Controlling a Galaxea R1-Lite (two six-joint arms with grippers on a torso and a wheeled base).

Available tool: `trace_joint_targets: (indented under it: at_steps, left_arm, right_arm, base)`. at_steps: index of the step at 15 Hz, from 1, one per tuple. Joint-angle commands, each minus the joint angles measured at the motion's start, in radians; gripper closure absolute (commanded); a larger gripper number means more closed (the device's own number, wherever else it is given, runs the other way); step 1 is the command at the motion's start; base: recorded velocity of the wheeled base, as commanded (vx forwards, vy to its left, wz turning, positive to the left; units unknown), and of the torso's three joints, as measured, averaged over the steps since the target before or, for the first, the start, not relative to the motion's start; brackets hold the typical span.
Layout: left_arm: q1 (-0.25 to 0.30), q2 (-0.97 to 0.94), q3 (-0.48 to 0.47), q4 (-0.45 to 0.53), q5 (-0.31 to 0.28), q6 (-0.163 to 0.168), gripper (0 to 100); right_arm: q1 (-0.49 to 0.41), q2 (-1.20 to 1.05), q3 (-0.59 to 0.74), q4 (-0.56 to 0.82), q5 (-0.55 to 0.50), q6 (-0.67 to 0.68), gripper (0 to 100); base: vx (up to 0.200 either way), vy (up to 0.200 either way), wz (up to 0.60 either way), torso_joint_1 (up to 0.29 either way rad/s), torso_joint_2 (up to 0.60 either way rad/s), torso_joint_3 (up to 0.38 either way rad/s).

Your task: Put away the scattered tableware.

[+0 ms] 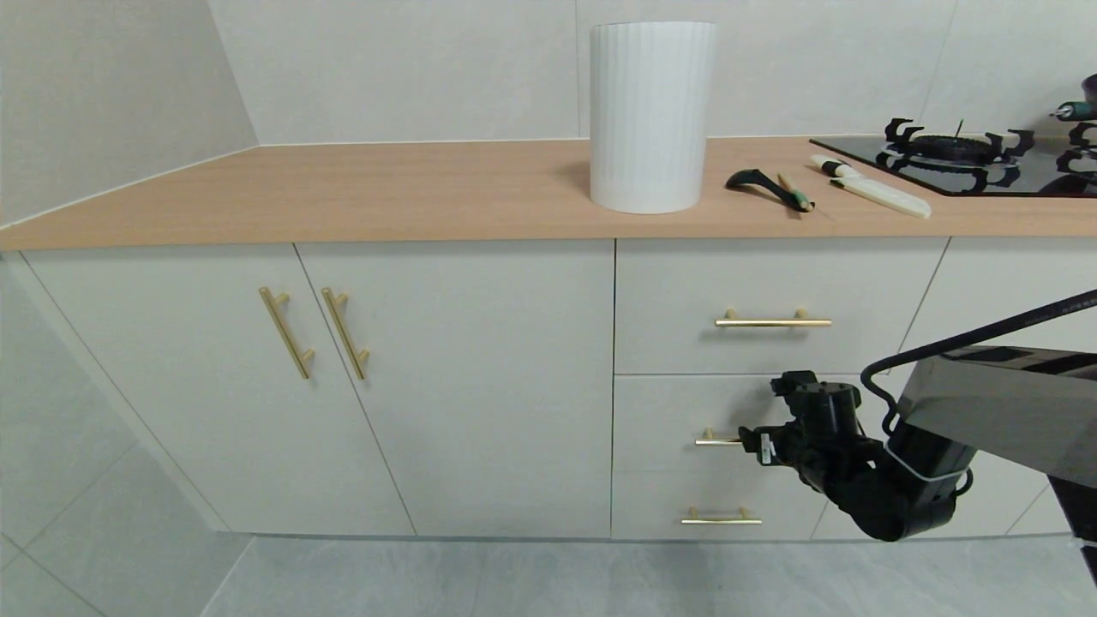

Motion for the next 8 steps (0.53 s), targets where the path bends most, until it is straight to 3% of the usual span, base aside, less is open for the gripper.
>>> trace_joint_targets:
  at_steps: [1,8]
  left_arm:
    - [0.000,0.001,0.000,-0.001,0.002,0.000,0]
    - [0.000,0.001,0.000,-0.001,0.000,0.000,0]
  right_arm:
    - [0.001,0.032,-0.023,-0.003,-0.010,0.000,0]
    - [0.001,0.052,-0.028,-0.001,-0.010,0.000,0]
  base:
    - [0.000,0.000,0.00,0.000,0.00,0.000]
    - [0.000,0.000,0.00,0.000,0.00,0.000]
